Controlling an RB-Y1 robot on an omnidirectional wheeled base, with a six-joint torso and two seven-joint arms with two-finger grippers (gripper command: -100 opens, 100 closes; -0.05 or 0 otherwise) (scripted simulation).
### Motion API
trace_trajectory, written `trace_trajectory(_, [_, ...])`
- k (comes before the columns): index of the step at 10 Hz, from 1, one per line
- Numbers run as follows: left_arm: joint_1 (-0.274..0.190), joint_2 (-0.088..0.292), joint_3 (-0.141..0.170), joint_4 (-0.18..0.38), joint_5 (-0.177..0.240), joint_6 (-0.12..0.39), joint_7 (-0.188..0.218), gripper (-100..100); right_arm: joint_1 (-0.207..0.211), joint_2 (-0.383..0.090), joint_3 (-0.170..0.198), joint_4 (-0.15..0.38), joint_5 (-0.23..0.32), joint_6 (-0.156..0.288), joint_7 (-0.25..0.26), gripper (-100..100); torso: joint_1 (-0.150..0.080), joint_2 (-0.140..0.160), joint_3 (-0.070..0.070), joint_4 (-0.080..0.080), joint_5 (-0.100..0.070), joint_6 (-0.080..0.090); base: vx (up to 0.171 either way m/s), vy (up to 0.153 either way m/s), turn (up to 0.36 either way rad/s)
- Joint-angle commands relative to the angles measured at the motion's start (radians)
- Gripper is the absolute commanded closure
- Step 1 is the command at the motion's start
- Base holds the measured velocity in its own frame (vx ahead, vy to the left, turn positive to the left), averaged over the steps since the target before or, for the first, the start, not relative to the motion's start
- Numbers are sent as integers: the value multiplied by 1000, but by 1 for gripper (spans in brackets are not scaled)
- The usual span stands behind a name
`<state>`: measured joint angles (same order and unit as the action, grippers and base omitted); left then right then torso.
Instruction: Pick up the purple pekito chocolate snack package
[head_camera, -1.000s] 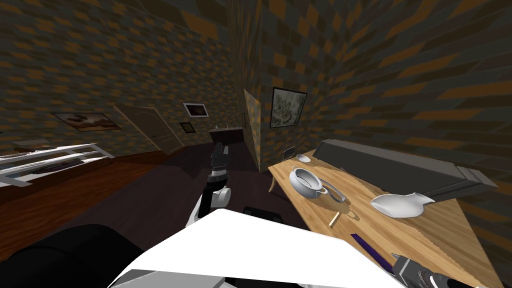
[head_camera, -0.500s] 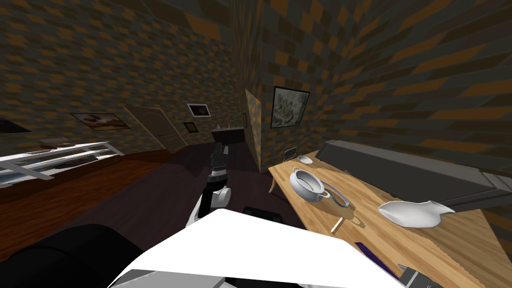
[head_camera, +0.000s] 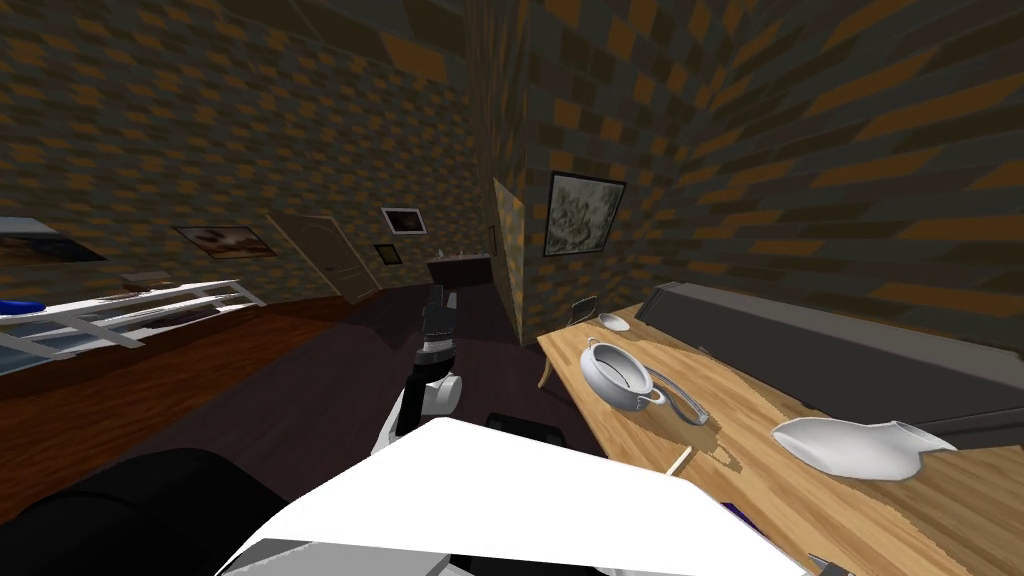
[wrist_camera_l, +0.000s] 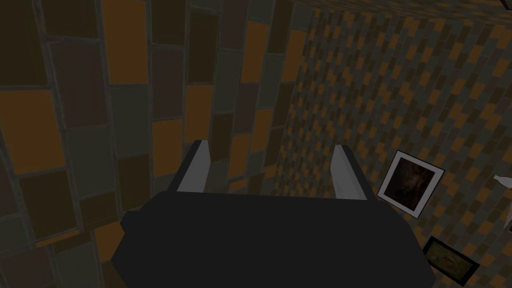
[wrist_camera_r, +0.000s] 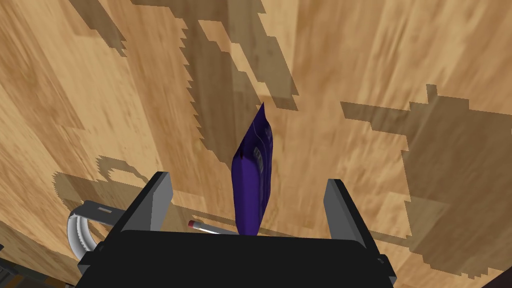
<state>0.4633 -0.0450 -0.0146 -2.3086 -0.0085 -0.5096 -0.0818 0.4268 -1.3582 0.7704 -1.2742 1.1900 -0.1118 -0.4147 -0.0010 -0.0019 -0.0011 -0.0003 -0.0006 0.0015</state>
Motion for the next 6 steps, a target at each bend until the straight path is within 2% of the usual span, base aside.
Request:
trace_trajectory(1, [0,0,0,0,0,0,0,0,18,-10,14,-24,-2,48,-17,-100,0,0,0,0,0,0,19,-46,70])
trace_trajectory(2, [0,0,0,0,0,0,0,0,41,-22,51,-63,0,77,-51,-100,0,0,0,0,0,0,23,-49,100])
trace_trajectory(3, [0,0,0,0,0,0,0,0,41,-22,51,-63,0,103,-51,-100,0,0,0,0,0,0,21,-41,46])
trace_trajectory(4, [0,0,0,0,0,0,0,0,64,-35,87,-101,2,135,-84,-100,1,0,0,0,0,0,25,-51,84])
trace_trajectory(5, [0,0,0,0,0,0,0,0,64,-35,87,-101,2,164,-84,-100,0,0,0,0,0,0,20,-42,65])
trace_trajectory(6, [0,0,0,0,0,0,0,0,87,-48,124,-140,4,206,-117,-100,0,0,0,0,0,0,31,-48,94])
